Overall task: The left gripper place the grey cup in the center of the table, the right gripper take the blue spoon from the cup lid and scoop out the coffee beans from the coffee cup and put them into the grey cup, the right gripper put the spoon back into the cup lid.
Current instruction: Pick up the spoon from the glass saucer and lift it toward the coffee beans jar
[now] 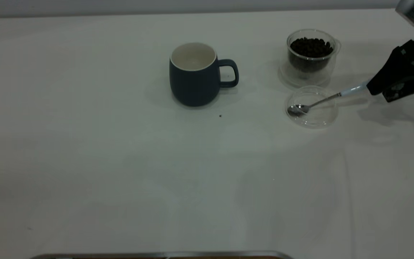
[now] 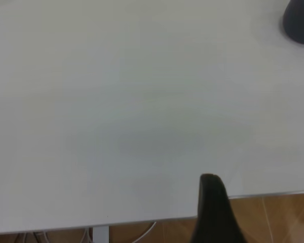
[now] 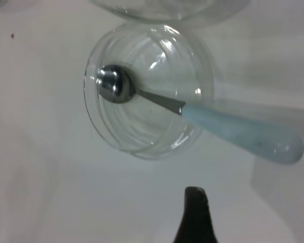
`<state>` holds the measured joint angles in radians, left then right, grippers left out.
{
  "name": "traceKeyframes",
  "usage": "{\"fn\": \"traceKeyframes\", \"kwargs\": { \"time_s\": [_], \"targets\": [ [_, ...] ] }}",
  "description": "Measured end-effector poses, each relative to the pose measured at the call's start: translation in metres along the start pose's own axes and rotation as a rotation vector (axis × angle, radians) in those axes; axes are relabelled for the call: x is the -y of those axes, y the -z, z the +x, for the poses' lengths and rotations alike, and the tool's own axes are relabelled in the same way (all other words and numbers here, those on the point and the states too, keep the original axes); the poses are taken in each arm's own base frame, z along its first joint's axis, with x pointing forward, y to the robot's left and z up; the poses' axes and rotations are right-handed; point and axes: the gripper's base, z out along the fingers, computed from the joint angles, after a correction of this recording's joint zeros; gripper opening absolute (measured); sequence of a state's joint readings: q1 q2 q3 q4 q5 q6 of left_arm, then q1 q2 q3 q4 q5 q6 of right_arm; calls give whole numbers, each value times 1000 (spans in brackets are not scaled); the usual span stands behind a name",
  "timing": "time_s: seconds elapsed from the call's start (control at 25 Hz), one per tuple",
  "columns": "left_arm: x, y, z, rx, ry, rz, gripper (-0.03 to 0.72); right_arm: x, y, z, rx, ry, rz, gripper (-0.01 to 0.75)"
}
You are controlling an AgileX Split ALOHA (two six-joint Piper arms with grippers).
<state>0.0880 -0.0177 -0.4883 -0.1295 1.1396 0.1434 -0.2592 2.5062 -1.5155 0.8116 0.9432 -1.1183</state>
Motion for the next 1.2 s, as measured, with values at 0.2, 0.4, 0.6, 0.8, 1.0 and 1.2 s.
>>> {"fn": "traceKeyframes", "kwargs": {
  "time_s": [0.2,0.4,0.6,0.8,1.0,1.2],
  "targets": [
    [0,0,0,0,0,0,551,5,-3,-6,-4,22,-15,638],
    [0,0,0,-1,0,0,551,9,-6,-10,-8,53,-33,638],
    [0,0,0,-1,0,0,551,10,-14,-13,-22,70,-71,638],
    [0,0,0,-1,0,0,551,1,-23,-22,-36,112,-88,632],
    [0,0,0,-1,0,0,551,-7,-24,-30,-40,145,-104,630],
    [0,0,0,-1,0,0,551,-8,-23,-29,-49,141,-120,622]
  ]
}}
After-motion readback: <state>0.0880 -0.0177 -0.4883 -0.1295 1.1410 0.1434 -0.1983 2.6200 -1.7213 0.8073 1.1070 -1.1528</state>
